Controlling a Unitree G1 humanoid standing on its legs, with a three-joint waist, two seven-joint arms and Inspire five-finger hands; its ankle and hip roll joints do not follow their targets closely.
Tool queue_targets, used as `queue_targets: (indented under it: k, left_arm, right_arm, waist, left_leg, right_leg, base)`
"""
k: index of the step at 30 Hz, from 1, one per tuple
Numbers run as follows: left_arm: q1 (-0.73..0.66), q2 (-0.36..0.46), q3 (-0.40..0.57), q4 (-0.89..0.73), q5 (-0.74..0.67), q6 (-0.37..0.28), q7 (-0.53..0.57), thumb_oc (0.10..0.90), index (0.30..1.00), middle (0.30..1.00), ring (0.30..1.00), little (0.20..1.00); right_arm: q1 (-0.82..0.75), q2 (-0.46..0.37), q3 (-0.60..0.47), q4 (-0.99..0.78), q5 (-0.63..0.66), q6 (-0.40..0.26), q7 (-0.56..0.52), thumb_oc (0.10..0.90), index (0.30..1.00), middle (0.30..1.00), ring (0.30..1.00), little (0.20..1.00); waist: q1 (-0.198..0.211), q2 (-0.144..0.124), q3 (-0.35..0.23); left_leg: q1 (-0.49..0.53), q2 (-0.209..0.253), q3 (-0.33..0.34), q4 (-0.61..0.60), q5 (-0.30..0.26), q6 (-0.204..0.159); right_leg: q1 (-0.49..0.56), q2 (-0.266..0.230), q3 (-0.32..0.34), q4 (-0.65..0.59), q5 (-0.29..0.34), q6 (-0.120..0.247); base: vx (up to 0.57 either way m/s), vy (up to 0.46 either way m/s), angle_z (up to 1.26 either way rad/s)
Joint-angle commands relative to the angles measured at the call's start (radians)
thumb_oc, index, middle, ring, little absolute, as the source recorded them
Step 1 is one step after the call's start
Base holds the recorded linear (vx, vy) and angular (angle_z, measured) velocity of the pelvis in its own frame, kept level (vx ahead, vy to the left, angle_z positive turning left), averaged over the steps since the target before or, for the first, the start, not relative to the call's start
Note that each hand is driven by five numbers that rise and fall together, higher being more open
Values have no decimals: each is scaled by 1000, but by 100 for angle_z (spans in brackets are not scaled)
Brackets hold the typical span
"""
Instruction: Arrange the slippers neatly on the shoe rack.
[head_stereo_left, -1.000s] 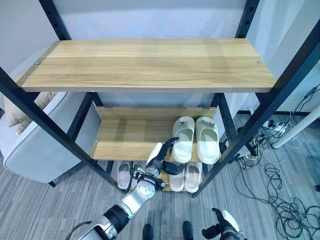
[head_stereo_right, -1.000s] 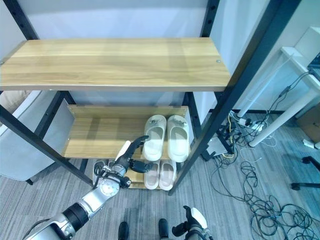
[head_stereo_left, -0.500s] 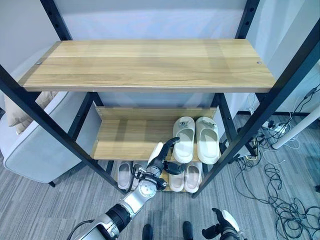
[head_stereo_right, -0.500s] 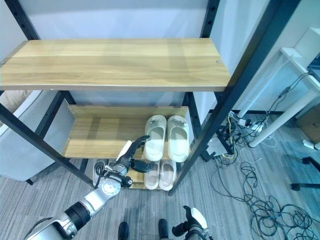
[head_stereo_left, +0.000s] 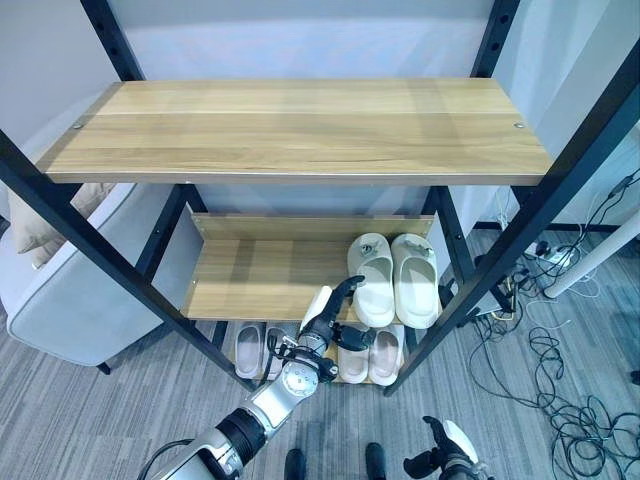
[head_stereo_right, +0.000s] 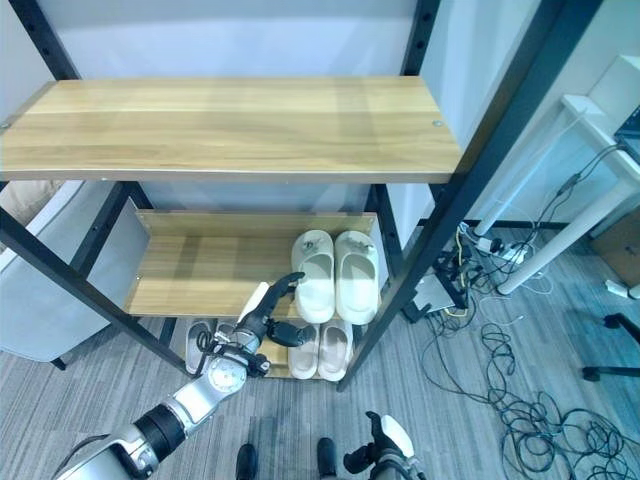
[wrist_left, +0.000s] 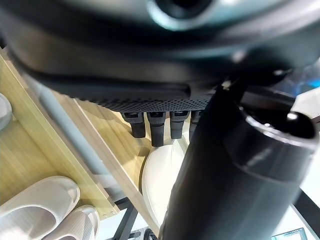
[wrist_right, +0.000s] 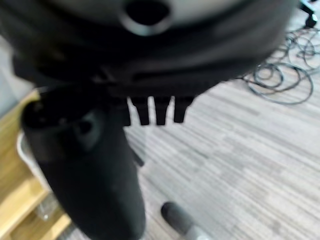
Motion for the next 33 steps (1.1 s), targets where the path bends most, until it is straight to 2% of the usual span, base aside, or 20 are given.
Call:
queue_targets:
  k: [1,12,16,18,22,33]
  left_arm:
    - [-164,-197,-106,98,-17,-76,-56,800,900,900,900,900]
    - [-174,-147,-68,92,37,-69,-37,800,900,900,900,900]
    - [-199,-89,-47,65,140,-64,-30,800,900,900,900,900]
    - [-207,-11,-8,-6,185,-69,-22,800,900,900,900,900]
    - [-185,55,41,-77,197,-70,-24,800,900,900,900,900]
    - [-57,151,157,-174,202,-78,-16,800,900,900,900,900]
  right_arm:
    - [-81,-35,7,-21,7,-32,-53,800,900,900,900,900]
    - [-72,-27,4,-5,7,-33,-52,800,900,900,900,900]
    - [-68,-27,-6,1,6,-36,-45,800,900,900,900,900]
    - [-63,-28,-20,9,6,-36,-39,800,900,900,900,900]
    - [-52,-22,-36,9,0,-32,-31,800,900,900,900,900]
    - [-38,1,-54,3,-22,-16,-13,800,900,900,900,900]
  waist:
    - [-43,26,21]
    - [-35,24,11]
    - [-26,23,1]
    - [-13,25,-7]
    - [2,25,-17]
    - [41,13,-36]
  left_leg:
    - [4,3,43,4,-98,5]
    - [11,4,39,4,-98,4]
    - [15,5,35,4,-99,3]
    - [23,2,31,4,-101,3]
    - [33,-1,25,4,-102,3]
    - [51,-5,8,4,-98,2]
  right_leg:
    - [27,43,-14,14,-159,2]
    - [35,44,-22,14,-162,3]
    - [43,44,-28,14,-164,4]
    - [55,42,-36,14,-166,5]
    - [68,40,-46,14,-167,8]
    - [91,35,-73,14,-166,8]
  base:
    - [0,0,0]
    - [0,0,0]
    - [0,0,0]
    - [0,0,0]
    - [0,0,0]
    - [-13,14,8]
